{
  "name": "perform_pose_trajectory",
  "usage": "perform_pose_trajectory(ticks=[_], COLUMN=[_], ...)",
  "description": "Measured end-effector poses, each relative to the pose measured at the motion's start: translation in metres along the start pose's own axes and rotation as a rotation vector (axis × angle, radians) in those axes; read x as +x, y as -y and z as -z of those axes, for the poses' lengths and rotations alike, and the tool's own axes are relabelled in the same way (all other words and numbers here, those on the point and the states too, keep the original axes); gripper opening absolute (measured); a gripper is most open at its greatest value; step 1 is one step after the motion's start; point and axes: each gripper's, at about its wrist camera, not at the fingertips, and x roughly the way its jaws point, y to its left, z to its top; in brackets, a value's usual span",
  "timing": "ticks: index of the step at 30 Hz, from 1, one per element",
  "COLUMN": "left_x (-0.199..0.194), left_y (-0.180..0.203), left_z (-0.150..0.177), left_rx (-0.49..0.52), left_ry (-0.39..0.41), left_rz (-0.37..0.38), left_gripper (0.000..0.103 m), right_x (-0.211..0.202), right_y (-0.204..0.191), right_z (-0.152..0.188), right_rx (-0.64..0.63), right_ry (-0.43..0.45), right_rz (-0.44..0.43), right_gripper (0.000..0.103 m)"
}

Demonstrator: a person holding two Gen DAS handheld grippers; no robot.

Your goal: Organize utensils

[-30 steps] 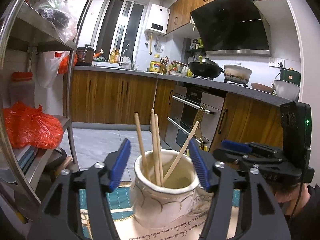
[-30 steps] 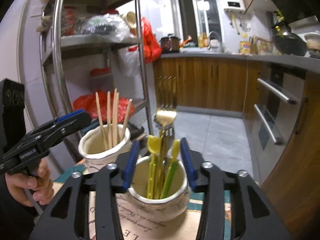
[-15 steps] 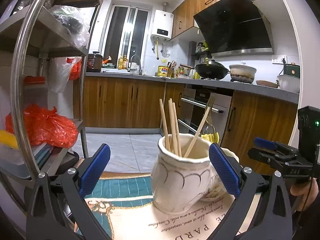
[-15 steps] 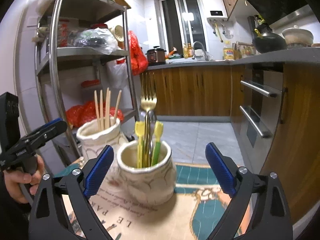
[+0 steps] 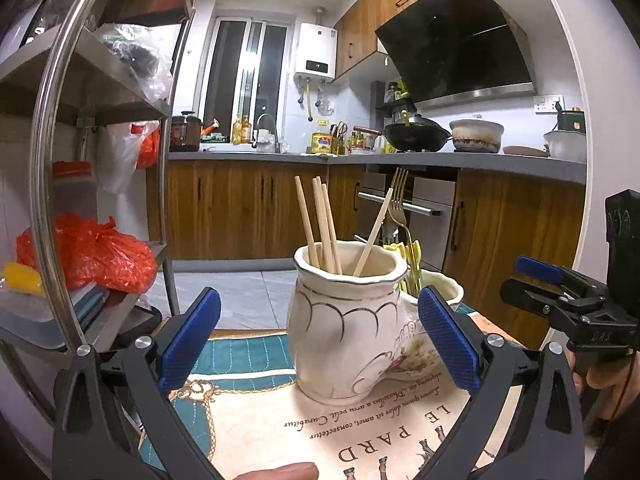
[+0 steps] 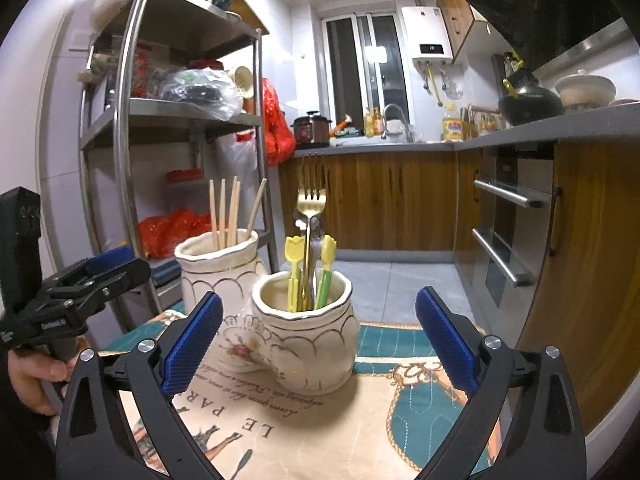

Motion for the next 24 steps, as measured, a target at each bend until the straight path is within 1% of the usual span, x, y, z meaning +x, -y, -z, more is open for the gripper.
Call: perform_pose_trajectory(ticks=[1,7,12,24], left_x=[0.0009,0.0042,0.0037,0.0037], left_y=[0.0005,0.0036,0.0041,0.0036], left_z=[0.0002,0.0000,-0.0001,-0.0008], left_rx=[0.003,0.009,0.011,0.010], left_ry=[-0.004,-0.024,-0.024,-0.026], left_rz=[-0.001,-0.008,-0.009,-0.009], left_gripper=[0.097,0.097,0.097,0.097], right_x=[0.0019,0.0056,0.0042,0.0033], right_y=[0.0000,-0.0031,-0.0057,-0.0062], right_z=[0.0005,0.0010,0.0024,0.0027], right_rx=[-0.001,-0.026,-0.050,-0.049], right_ry=[-0.014,-0.015,-0.018,-0.017], right_rz=[0.001,0.007,0.012,0.010], right_gripper=[0.097,0.097,0.097,0.097])
